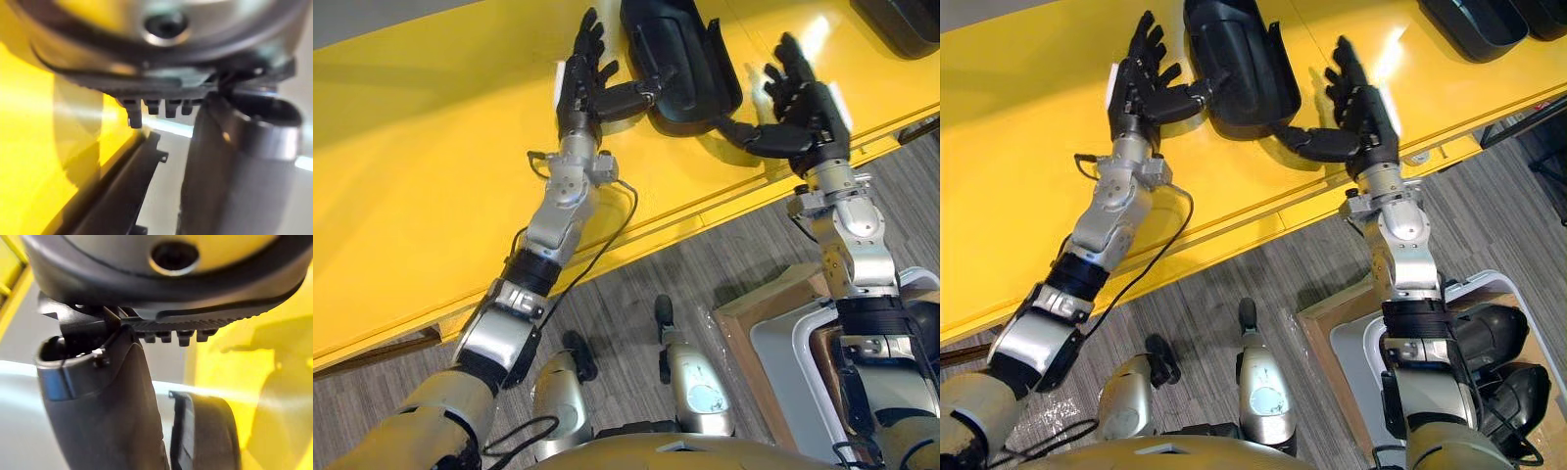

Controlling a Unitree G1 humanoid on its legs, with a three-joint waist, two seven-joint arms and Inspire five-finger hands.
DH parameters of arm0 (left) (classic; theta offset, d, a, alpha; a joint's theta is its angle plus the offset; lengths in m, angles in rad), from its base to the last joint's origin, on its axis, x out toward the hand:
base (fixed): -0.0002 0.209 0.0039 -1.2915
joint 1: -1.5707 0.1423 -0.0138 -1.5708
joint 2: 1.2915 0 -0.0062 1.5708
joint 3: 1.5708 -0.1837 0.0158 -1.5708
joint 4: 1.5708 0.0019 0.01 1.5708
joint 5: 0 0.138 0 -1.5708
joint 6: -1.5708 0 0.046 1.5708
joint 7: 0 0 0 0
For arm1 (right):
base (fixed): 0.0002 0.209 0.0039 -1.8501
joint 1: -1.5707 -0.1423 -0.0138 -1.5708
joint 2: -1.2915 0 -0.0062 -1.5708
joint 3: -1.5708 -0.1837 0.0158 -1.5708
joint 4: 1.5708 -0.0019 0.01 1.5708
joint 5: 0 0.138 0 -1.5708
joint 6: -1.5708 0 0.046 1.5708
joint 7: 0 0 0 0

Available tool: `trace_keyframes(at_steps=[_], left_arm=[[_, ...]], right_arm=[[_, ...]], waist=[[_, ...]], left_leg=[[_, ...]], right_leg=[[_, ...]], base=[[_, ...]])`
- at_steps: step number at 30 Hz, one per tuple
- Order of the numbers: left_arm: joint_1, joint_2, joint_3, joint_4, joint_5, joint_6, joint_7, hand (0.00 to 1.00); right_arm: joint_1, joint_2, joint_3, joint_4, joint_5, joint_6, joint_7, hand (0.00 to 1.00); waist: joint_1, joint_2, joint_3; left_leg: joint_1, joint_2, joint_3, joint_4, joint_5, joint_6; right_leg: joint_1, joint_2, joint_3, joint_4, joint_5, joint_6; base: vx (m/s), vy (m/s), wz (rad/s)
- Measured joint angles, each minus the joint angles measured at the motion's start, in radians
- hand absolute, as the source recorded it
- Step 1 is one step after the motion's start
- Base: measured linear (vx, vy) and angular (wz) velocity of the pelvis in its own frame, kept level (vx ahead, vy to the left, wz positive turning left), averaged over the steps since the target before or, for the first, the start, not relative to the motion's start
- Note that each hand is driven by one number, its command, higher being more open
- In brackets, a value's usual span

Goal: Walk over and take three plastic housings, then place them on the shelf

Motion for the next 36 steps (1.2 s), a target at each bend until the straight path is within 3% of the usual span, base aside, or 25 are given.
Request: trace_keyframes(at_steps=[3,6,9,11,16,23,31,36], left_arm=[[0.132,-0.026,0.017,-0.114,0.025,-0.001,0.042,1.00],[0.245,-0.039,0.012,-0.214,0.019,-0.001,0.021,1.00],[0.387,-0.058,-0.028,-0.317,-0.017,0.002,-0.063,1.00],[0.491,-0.061,-0.096,-0.365,-0.023,0.028,-0.148,1.00],[0.604,-0.062,-0.175,-0.402,-0.070,0.078,-0.338,1.00],[0.652,-0.057,-0.205,-0.402,-0.100,0.130,-0.494,1.00],[0.652,-0.037,-0.200,-0.402,-0.100,0.128,-0.445,1.00],[0.652,-0.017,-0.201,-0.402,-0.100,0.112,-0.431,1.00]], right_arm=[[0.037,0.001,-0.090,-0.052,-0.024,-0.041,-0.075,1.00],[0.108,0.002,-0.152,-0.150,-0.025,-0.088,-0.113,1.00],[0.186,0.015,-0.190,-0.235,-0.027,-0.111,-0.120,1.00],[0.248,0.051,-0.189,-0.238,-0.064,-0.112,-0.121,1.00],[0.416,0.130,-0.189,-0.285,-0.063,-0.111,-0.124,1.00],[0.558,0.181,-0.189,-0.311,-0.062,-0.111,-0.123,1.00],[0.600,0.181,-0.189,-0.311,-0.057,-0.111,-0.106,1.00],[0.606,0.181,-0.191,-0.311,-0.017,-0.111,-0.031,1.00]], waist=[[0.003,0.005,-0.003],[0.005,0.010,-0.007],[0.011,0.036,-0.034],[0.016,0.058,-0.082],[0.016,0.072,-0.169],[0.006,0.078,-0.222],[-0.005,0.077,-0.233],[-0.021,0.076,-0.233]], left_leg=[[0.034,-0.007,-0.007,-0.026,0.006,-0.004],[0.045,-0.012,-0.019,-0.040,0.010,-0.008],[0.055,-0.019,-0.032,-0.053,0.016,-0.010],[0.076,-0.024,-0.035,-0.075,0.019,-0.013],[0.098,-0.036,-0.036,-0.106,0.020,-0.018],[0.136,-0.039,-0.021,-0.137,0.026,-0.031],[0.146,-0.031,0.012,-0.154,0.036,-0.039],[0.145,-0.027,0.022,-0.154,0.037,-0.036]], right_leg=[[0.030,-0.002,-0.015,0.000,-0.006,0.001],[0.047,-0.004,-0.032,0.000,-0.018,0.002],[0.062,-0.010,-0.052,-0.002,-0.031,0.006],[0.079,-0.013,-0.064,-0.006,-0.034,0.007],[0.101,-0.019,-0.077,-0.017,-0.047,0.014],[0.120,-0.025,-0.073,-0.020,-0.051,0.018],[0.102,-0.016,-0.050,-0.020,-0.051,0.018],[0.094,-0.012,-0.040,-0.021,-0.051,0.019]], base=[[0.02,-0.004,0.10],[0.00,-0.018,0.15],[0.02,-0.019,0.16],[0.04,-0.005,0.09],[0.02,-0.001,0.04],[-0.03,-0.002,-0.06],[-0.04,-0.031,-0.09],[-0.01,-0.013,-0.06]])
